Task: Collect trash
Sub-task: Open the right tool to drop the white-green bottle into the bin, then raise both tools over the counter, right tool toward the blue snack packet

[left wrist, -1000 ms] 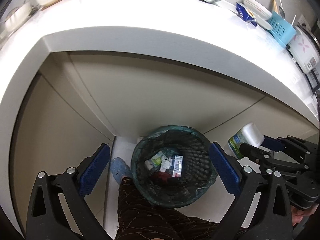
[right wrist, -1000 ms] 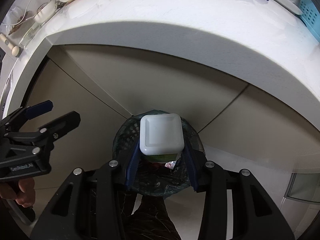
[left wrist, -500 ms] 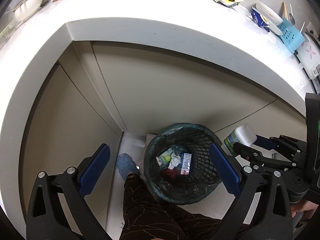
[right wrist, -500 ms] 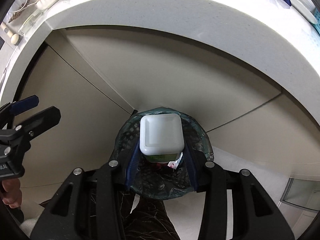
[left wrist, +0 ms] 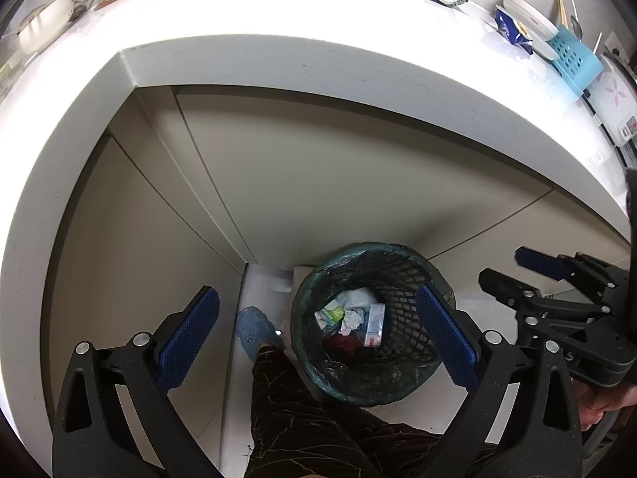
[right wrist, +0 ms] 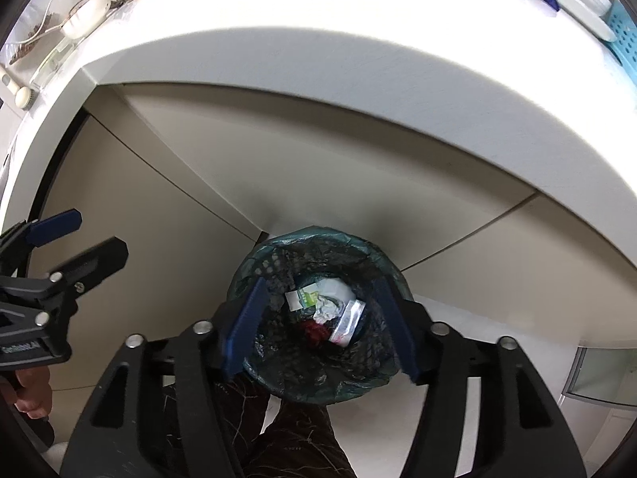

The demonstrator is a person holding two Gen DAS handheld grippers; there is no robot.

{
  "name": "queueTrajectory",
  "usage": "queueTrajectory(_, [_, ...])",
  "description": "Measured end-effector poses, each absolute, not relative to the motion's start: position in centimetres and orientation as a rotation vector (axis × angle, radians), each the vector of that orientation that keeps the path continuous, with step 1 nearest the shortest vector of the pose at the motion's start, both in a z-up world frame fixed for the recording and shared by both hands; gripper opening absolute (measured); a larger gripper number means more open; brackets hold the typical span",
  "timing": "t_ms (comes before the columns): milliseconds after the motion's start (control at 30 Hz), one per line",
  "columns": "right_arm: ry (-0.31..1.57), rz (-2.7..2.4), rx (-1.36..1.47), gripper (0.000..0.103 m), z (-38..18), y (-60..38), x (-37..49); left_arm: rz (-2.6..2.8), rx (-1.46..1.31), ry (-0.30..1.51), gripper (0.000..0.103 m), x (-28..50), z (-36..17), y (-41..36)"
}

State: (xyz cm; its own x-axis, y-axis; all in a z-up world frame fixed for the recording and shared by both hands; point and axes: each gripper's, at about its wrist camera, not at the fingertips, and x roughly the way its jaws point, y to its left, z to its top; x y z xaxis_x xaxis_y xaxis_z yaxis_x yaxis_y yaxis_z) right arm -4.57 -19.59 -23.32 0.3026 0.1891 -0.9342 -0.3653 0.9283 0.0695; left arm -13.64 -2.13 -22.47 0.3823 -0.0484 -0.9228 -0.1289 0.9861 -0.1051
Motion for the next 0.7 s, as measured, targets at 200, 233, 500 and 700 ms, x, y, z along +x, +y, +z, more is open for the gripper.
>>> queueTrajectory(200, [1.131, 0.351, -0.162, 0.077, -20.0, -20.1, -4.6, 0.034, -0.154, 1.152, 0.097, -13.4, -20.8, -3.0])
queueTrajectory(233, [1.114, 0.343, -0.164, 0.08, -19.2, -20.4, -4.7, 0.033, -0.151, 1.148, 0.097, -13.3, -20.4, -3.1])
queueTrajectory(500, [0.988, 0.291, -0.132, 0.094, -14.0, -22.6, -5.5, -0.003, -0.159, 1.107, 0.097, -13.1, -17.2, -4.6])
queueTrajectory(700, [0.945, 0.256, -0.101, 0.095, -11.6, -24.1, -5.0, -0.013, -0.16, 1.086, 0.097, -12.8, -14.9, -5.4])
